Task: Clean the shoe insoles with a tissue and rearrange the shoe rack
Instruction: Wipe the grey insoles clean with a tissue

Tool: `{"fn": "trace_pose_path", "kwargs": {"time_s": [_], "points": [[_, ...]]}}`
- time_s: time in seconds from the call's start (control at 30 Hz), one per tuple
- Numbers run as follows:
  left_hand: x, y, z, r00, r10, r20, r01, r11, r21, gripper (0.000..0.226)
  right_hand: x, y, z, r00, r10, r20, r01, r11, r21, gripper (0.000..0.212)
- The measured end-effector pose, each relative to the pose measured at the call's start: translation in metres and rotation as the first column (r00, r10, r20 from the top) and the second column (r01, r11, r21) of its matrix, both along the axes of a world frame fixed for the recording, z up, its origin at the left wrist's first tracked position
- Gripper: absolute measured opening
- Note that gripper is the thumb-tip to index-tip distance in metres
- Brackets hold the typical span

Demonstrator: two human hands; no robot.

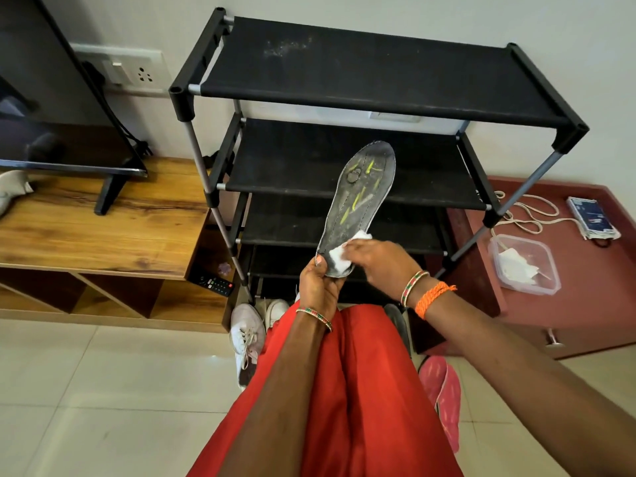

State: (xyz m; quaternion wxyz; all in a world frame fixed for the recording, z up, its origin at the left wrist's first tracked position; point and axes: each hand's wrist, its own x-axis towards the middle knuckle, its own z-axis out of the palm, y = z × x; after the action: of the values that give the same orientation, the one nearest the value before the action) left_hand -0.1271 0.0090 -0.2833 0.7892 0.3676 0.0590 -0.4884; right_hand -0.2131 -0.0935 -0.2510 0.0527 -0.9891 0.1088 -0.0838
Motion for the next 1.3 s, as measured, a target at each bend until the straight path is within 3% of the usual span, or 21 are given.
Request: {"fn": "trace_pose_path", "kwargs": {"time_s": [0.07,0.1,0.27,0.47,0.63,0.83,0.93,1.03,1.1,1.23,1.3], "points": [[0.001,0.001,0.0,1.0,-0.027,0.008,0.026,1.0,0.008,0.034,-0.004,0.012,-0.008,0.985,0.17,-0.016,-0.17,0.985,-0.015,0.048],[0.0,0.0,0.0,0.999,-0.033,0.013,0.033,0.999,0.009,0.034,-0.006,0.009,-0.009,0.984,0.179,-0.004,-0.179,0.984,-0.017,0.046],[-0.005,-0.004,0.002,1.0,-0.021,0.017,0.021,1.0,-0.003,0.031,0.003,-0.019,0.008,0.981,-0.184,0.063,0.178,0.98,0.086,0.044],[0.0,0.0,-0.001,0.999,-0.037,0.04,0.036,0.999,0.007,0.029,-0.006,0.007,0.009,0.981,0.177,-0.076,-0.174,0.984,0.042,0.054],[-0.003,-0.002,0.001,0.999,-0.026,0.045,0.026,1.0,-0.006,0.029,0.004,-0.027,0.019,0.972,-0.203,-0.115,0.2,0.979,-0.033,0.048],[0.001,-0.001,-0.002,0.997,-0.048,0.056,0.05,0.998,-0.026,0.034,0.004,0.028,0.004,0.996,-0.081,-0.036,0.087,0.967,0.239,0.032],[-0.001,-0.001,-0.001,0.996,-0.054,0.067,0.058,0.997,-0.051,0.03,0.011,0.004,0.005,0.963,-0.266,0.051,0.245,0.934,0.26,0.028],[-0.003,0.0,-0.001,0.997,-0.047,0.063,0.05,0.997,-0.051,0.029,0.016,-0.01,0.003,0.872,-0.474,0.124,0.419,0.852,0.315,0.023],[-0.001,0.001,-0.001,0.998,-0.034,0.055,0.036,0.998,-0.047,0.029,0.017,0.006,0.001,0.888,-0.442,0.131,0.377,0.86,0.345,0.023],[0.002,0.002,0.0,0.997,-0.042,0.064,0.045,0.998,-0.033,0.031,0.01,0.037,-0.001,0.966,-0.225,0.128,0.166,0.916,0.365,0.026],[0.001,0.001,0.0,0.998,-0.027,0.058,0.028,0.999,-0.018,0.029,0.012,0.024,0.003,0.962,-0.236,0.136,0.179,0.925,0.336,0.027]]}}
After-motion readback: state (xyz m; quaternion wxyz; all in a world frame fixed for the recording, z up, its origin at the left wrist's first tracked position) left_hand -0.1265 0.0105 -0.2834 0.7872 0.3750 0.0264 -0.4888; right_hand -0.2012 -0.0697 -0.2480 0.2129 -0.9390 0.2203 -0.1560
